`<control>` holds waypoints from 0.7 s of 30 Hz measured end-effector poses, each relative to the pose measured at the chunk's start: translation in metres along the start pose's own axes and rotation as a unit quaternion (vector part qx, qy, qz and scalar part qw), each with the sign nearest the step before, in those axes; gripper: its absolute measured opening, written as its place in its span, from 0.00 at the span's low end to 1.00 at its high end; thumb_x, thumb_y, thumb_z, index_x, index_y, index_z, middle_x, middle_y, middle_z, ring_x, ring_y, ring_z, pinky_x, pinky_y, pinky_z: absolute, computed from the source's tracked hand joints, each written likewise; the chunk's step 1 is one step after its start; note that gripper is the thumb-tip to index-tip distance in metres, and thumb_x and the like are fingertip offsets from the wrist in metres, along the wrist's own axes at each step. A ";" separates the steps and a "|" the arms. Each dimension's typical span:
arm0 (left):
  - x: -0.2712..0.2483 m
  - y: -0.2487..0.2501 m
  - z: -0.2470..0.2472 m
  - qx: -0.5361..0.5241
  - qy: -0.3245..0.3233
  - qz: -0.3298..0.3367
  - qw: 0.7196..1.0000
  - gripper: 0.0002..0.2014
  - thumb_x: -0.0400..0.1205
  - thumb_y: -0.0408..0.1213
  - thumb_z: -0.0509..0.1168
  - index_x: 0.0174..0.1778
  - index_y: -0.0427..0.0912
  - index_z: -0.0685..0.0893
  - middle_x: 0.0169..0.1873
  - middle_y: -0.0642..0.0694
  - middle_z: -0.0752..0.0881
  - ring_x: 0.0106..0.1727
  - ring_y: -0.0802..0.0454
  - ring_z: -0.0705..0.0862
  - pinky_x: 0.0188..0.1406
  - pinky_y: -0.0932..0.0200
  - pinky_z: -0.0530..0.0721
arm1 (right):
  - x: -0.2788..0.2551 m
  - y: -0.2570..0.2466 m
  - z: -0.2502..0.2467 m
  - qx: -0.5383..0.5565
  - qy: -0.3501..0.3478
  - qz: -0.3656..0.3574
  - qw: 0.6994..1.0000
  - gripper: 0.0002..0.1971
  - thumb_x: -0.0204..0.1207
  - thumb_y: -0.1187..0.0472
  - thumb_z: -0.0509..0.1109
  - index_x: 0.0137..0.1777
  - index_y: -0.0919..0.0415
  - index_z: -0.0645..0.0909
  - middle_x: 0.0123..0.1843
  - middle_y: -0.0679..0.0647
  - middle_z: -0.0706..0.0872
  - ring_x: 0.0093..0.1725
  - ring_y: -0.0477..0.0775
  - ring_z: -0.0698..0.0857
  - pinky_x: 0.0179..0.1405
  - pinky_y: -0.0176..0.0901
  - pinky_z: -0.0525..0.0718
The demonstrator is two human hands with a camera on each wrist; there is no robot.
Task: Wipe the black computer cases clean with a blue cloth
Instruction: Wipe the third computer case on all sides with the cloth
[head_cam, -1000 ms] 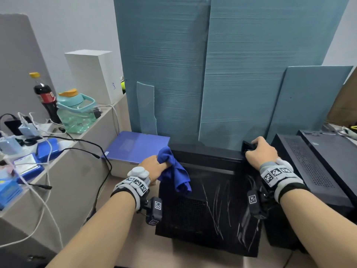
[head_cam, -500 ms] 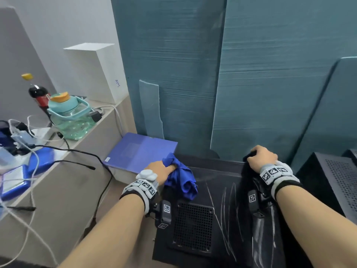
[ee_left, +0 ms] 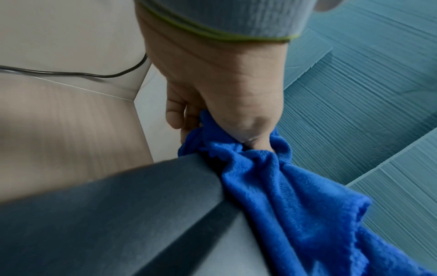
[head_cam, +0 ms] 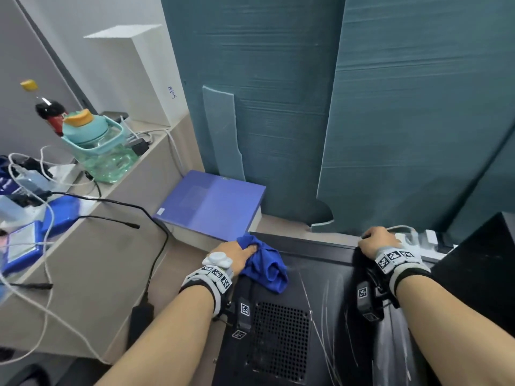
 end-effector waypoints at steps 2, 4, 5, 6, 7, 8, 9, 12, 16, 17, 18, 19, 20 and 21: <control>-0.001 0.001 0.003 0.004 0.002 0.005 1.000 0.29 0.79 0.73 0.55 0.56 0.53 0.86 0.53 0.44 0.89 0.52 0.40 0.87 0.58 0.47 0.85 | 0.008 0.006 0.010 -0.002 -0.006 -0.003 1.000 0.12 0.71 0.58 0.72 0.55 0.49 0.88 0.61 0.61 0.87 0.61 0.66 0.85 0.62 0.47 0.82; -0.002 0.003 0.005 0.016 0.000 0.022 1.000 0.25 0.83 0.69 0.55 0.59 0.54 0.84 0.54 0.43 0.88 0.54 0.39 0.87 0.58 0.47 0.85 | 0.018 0.013 0.021 -0.007 -0.016 -0.002 1.000 0.13 0.68 0.57 0.71 0.52 0.50 0.88 0.61 0.59 0.87 0.60 0.66 0.86 0.65 0.49 0.83; -0.003 0.004 0.004 0.019 0.001 0.033 0.999 0.23 0.84 0.67 0.55 0.60 0.55 0.83 0.54 0.43 0.88 0.54 0.39 0.87 0.58 0.46 0.85 | 0.021 0.014 0.024 -0.012 -0.024 -0.003 1.000 0.11 0.67 0.57 0.71 0.49 0.50 0.88 0.59 0.59 0.88 0.57 0.65 0.87 0.64 0.50 0.84; -0.002 0.004 0.005 0.017 0.001 0.041 0.999 0.21 0.85 0.66 0.55 0.61 0.57 0.83 0.54 0.44 0.88 0.54 0.40 0.87 0.58 0.46 0.85 | 0.023 0.018 0.027 -0.016 -0.026 -0.003 1.000 0.08 0.67 0.57 0.71 0.45 0.50 0.88 0.58 0.59 0.89 0.56 0.65 0.87 0.63 0.50 0.85; -0.001 0.005 0.006 0.010 0.003 0.042 0.999 0.20 0.85 0.65 0.55 0.59 0.57 0.83 0.53 0.44 0.89 0.53 0.41 0.87 0.57 0.47 0.86 | 0.025 0.021 0.030 -0.019 -0.029 0.000 0.999 0.05 0.67 0.57 0.72 0.42 0.50 0.86 0.56 0.58 0.88 0.56 0.65 0.87 0.63 0.50 0.85; 0.001 0.006 0.007 0.007 0.003 0.037 0.999 0.19 0.85 0.64 0.55 0.56 0.56 0.83 0.52 0.44 0.89 0.51 0.42 0.87 0.56 0.48 0.86 | 0.027 0.026 0.034 -0.018 -0.032 0.003 0.999 0.03 0.68 0.57 0.72 0.41 0.50 0.85 0.55 0.57 0.87 0.57 0.65 0.87 0.64 0.49 0.84; 0.003 0.007 0.008 0.012 0.002 0.033 0.999 0.19 0.85 0.63 0.55 0.54 0.53 0.83 0.50 0.44 0.89 0.49 0.42 0.87 0.54 0.49 0.86 | 0.026 0.028 0.036 -0.023 -0.034 0.005 0.999 0.03 0.68 0.57 0.71 0.41 0.51 0.85 0.54 0.56 0.89 0.57 0.65 0.87 0.63 0.48 0.84; 0.007 0.010 0.012 0.050 0.027 0.035 0.998 0.20 0.85 0.62 0.52 0.51 0.54 0.83 0.47 0.46 0.88 0.44 0.44 0.85 0.46 0.53 0.84 | 0.027 0.034 0.041 -0.016 -0.031 0.003 0.999 0.07 0.67 0.58 0.70 0.44 0.51 0.86 0.55 0.56 0.91 0.56 0.64 0.88 0.63 0.49 0.85; 0.006 0.008 0.022 0.070 0.116 0.068 0.988 0.16 0.83 0.59 0.56 0.59 0.54 0.76 0.50 0.49 0.78 0.50 0.43 0.82 0.47 0.46 0.86 | 0.019 0.034 0.033 -0.017 -0.035 0.002 0.999 0.15 0.72 0.55 0.69 0.59 0.49 0.86 0.66 0.57 0.88 0.65 0.64 0.85 0.70 0.48 0.80; 0.003 0.010 0.027 0.054 0.126 0.090 0.987 0.17 0.84 0.57 0.59 0.63 0.53 0.74 0.54 0.49 0.77 0.54 0.43 0.82 0.49 0.45 0.85 | 0.013 0.032 0.029 -0.027 -0.034 0.007 0.999 0.17 0.75 0.54 0.68 0.63 0.50 0.85 0.69 0.58 0.86 0.69 0.65 0.83 0.72 0.50 0.79; -0.001 0.014 0.036 0.027 0.119 0.120 0.985 0.19 0.83 0.56 0.61 0.67 0.52 0.73 0.59 0.49 0.77 0.59 0.43 0.82 0.53 0.44 0.85 | 0.005 0.035 0.026 -0.035 -0.022 0.012 0.999 0.20 0.77 0.52 0.66 0.68 0.51 0.83 0.72 0.61 0.83 0.72 0.67 0.80 0.75 0.52 0.77; -0.005 0.017 0.042 0.002 0.113 0.144 0.983 0.23 0.83 0.57 0.60 0.73 0.53 0.71 0.66 0.50 0.76 0.65 0.44 0.80 0.60 0.45 0.83 | -0.001 0.031 0.025 -0.049 -0.004 0.014 0.999 0.23 0.78 0.52 0.64 0.73 0.53 0.79 0.75 0.64 0.79 0.75 0.69 0.76 0.77 0.55 0.74; -0.008 0.020 0.050 -0.013 0.108 0.165 0.980 0.28 0.83 0.58 0.58 0.79 0.53 0.68 0.74 0.51 0.73 0.74 0.45 0.75 0.70 0.45 0.79 | -0.008 0.028 0.025 -0.056 0.014 0.015 0.998 0.25 0.80 0.52 0.63 0.77 0.54 0.74 0.78 0.68 0.74 0.77 0.72 0.72 0.78 0.58 0.72; -0.012 0.025 0.057 0.001 0.106 0.181 0.978 0.32 0.85 0.59 0.55 0.85 0.53 0.63 0.81 0.51 0.66 0.82 0.45 0.66 0.79 0.46 0.70 | -0.019 0.029 0.025 -0.051 0.023 0.020 0.998 0.27 0.81 0.52 0.63 0.80 0.54 0.69 0.80 0.70 0.68 0.78 0.73 0.68 0.78 0.62 0.68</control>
Point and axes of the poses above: each hand's wrist, its own x-axis towards the middle knuckle, its own z-axis out of the palm, y = z × x, the point moved 6 cm from there along x, towards the middle knuckle
